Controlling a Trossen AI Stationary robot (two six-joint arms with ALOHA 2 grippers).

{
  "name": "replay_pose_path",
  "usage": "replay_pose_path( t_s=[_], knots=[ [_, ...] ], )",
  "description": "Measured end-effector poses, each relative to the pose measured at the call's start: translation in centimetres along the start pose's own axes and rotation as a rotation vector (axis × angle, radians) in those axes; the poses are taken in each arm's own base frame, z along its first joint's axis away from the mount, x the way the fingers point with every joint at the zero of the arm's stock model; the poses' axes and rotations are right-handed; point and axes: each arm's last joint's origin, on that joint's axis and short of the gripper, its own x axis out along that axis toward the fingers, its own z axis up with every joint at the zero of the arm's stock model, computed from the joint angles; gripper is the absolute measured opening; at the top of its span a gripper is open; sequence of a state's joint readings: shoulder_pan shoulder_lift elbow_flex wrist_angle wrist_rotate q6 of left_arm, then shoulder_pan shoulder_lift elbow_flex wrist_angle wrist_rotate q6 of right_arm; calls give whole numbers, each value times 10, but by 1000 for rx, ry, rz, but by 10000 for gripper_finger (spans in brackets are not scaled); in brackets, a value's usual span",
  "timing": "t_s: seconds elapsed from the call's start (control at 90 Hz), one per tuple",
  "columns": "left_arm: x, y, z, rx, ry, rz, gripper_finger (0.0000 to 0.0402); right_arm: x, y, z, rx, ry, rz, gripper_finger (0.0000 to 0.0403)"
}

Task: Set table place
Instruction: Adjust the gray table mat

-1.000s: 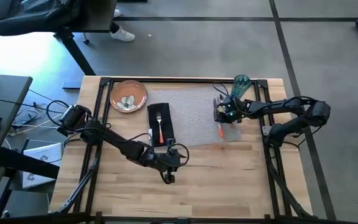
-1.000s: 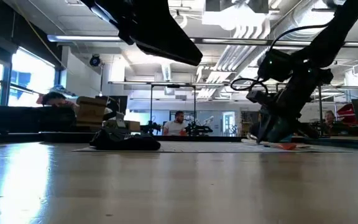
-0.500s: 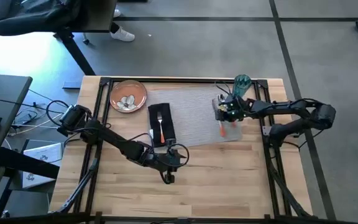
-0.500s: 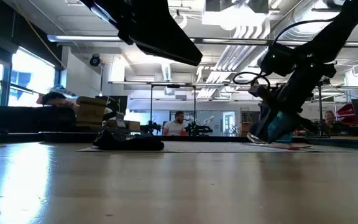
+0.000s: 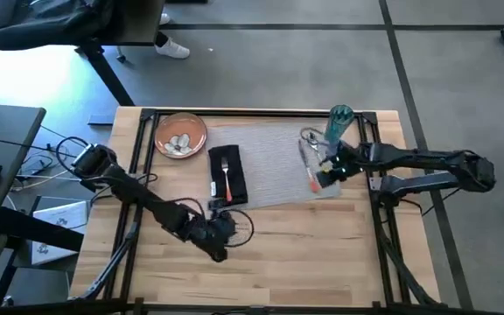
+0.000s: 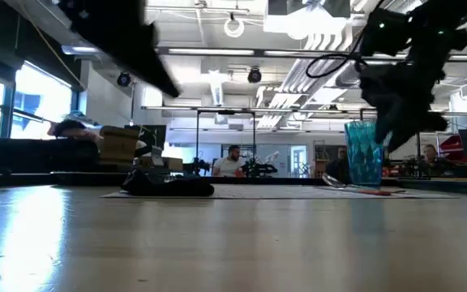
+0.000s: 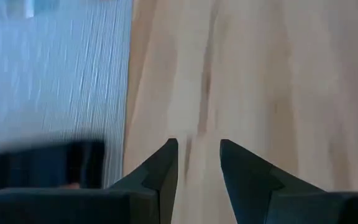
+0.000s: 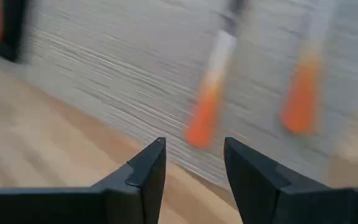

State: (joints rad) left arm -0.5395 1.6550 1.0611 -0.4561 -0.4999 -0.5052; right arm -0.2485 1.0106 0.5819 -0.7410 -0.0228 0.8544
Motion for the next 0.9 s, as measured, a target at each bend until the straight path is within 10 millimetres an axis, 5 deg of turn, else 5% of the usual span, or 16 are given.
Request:
replay_pose_path(
  t_s=[0.222,0.478,0.9],
  knots=[
    [16,-11,-22,-22,89,85,101,32,-11,-33,56,-19,-113,142],
    [31,-6,-37,-77,84,318,101,43,-12,-44,104,-83,-147,142],
    [18,-17,-42,-123,50,283,101,63,6,-69,82,-89,-223,142]
  ],
)
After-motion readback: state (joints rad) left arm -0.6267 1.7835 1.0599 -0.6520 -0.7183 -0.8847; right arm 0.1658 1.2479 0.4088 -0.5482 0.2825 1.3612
